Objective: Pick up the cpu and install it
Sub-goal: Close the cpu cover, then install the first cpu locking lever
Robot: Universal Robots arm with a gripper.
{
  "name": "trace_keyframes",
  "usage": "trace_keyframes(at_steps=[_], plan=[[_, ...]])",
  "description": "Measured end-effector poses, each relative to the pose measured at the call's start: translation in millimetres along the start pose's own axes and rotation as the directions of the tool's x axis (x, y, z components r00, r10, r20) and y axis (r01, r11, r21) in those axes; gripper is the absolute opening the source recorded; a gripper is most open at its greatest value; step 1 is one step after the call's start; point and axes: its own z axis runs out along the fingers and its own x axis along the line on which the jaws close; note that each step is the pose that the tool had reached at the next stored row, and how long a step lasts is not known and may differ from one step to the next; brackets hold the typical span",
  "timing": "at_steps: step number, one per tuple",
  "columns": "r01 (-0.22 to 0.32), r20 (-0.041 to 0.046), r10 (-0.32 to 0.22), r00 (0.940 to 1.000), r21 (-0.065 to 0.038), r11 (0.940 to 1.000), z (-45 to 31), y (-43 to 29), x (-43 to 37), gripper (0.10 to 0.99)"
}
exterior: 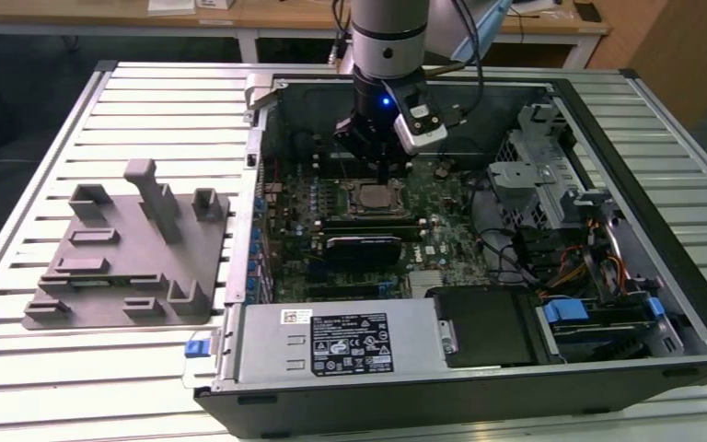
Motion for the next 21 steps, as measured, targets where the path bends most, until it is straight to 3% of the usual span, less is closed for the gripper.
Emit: trace_keyframes(at_steps=[5,6,8,10,12,21], plan=[[0.0,-0.0001,0.0,1.0,0.0,1.0,-0.2,0.0,0.0,0.106],[0.0,-0.003,0.0,1.0,0.001,1.0,-0.2,0.0,-0.1,0.106],[0.0,-0.018,0.0,0.9998,0.003,1.0,-0.2,0.0,-0.2,0.106],[0.0,-0.0187,0.0,0.9998,0.003,1.0,-0.2,0.0,-0.2,0.106],[0.0,-0.0249,0.0,0.9997,0.004,1.0,-0.1,0.0,-0.2,0.106],[0.0,-0.025,0.0,0.9997,0.004,1.0,-2.2,0.0,-0.4,0.106]])
